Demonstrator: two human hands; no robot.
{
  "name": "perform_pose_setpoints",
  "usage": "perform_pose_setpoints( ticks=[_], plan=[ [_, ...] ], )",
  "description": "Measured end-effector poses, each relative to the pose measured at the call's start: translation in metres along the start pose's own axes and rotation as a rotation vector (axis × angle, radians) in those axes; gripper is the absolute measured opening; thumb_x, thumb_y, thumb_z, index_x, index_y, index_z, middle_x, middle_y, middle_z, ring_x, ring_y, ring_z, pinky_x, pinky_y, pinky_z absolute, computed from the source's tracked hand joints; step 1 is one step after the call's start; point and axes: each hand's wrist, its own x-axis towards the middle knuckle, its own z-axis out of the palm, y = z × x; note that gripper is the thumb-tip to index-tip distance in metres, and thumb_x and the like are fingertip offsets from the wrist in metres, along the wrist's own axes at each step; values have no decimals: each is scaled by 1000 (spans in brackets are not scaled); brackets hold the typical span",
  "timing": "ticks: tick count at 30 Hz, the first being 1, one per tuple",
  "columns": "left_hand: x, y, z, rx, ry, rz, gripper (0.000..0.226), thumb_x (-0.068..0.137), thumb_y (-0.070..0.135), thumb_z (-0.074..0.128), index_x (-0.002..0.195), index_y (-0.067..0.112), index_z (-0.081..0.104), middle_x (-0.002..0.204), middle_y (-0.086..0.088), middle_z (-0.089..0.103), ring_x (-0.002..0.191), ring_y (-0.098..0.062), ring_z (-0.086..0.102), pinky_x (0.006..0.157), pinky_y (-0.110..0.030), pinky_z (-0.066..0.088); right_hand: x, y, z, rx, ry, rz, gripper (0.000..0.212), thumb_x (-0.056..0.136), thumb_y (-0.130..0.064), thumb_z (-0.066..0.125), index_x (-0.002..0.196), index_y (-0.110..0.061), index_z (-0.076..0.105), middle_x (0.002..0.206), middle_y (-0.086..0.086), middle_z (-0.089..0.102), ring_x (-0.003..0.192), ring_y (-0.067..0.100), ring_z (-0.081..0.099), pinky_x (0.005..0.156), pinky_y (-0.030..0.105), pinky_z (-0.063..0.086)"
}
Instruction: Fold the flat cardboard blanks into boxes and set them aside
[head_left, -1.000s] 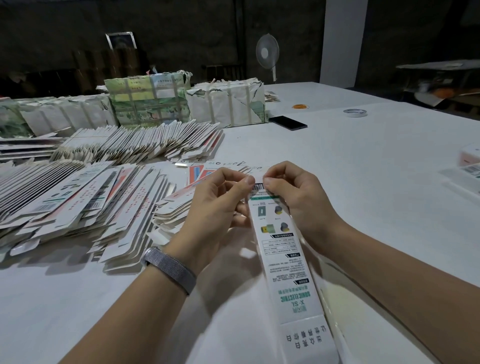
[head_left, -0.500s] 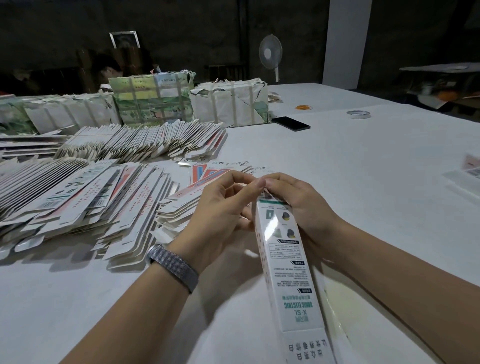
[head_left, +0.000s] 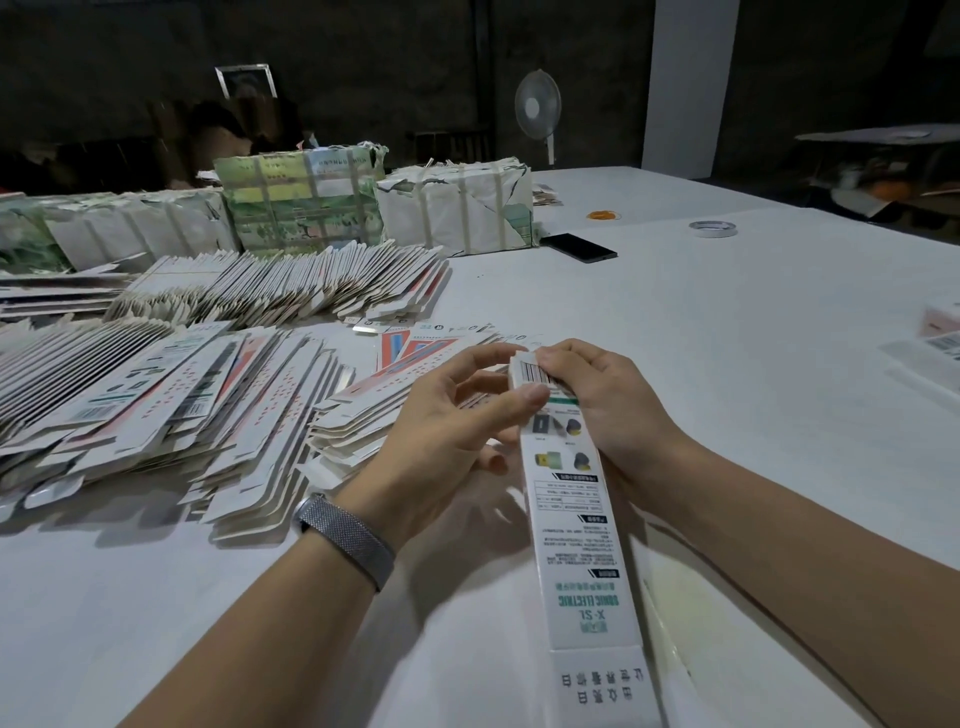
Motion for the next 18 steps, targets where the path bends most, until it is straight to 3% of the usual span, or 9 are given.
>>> perform_pose_setpoints(
  ticks=[5, 9, 13, 18],
  plan=[
    [1, -2, 2, 16, 54, 8, 52, 63, 42, 87, 112, 29, 74, 108, -7, 73, 62, -11, 64, 44, -18, 39, -1, -2, 0, 21, 0, -16, 27, 101, -18, 55, 75, -10, 58, 62, 5, 62, 49, 15, 59, 47, 23, 49],
    [3, -3, 1, -16, 31, -13, 36, 73, 30, 84, 108, 29, 77, 110, -10, 75, 69, -17, 67, 44, -17, 40, 1, -1, 0, 3, 5, -9, 31, 100, -19, 55, 69, -13, 58, 59, 1, 62, 49, 14, 60, 48, 23, 49],
    [3, -4, 0, -17, 37, -27, 49, 73, 26, 83, 121, 22, 72, 114, -12, 74, 71, -17, 70, 44, -16, 40, 2, 0, -2, 18, 7, 2, 34, 99, -20, 56, 66, -17, 60, 60, 1, 62, 50, 16, 61, 49, 24, 50],
    [2, -4, 0, -74, 16, -44, 35, 73, 22, 83, 108, 26, 77, 110, -14, 73, 65, -16, 71, 40, -15, 38, 2, 0, -3, 17, 0, 18, 30, 97, -18, 56, 67, -15, 58, 62, 3, 60, 50, 17, 60, 48, 23, 49]
  ],
)
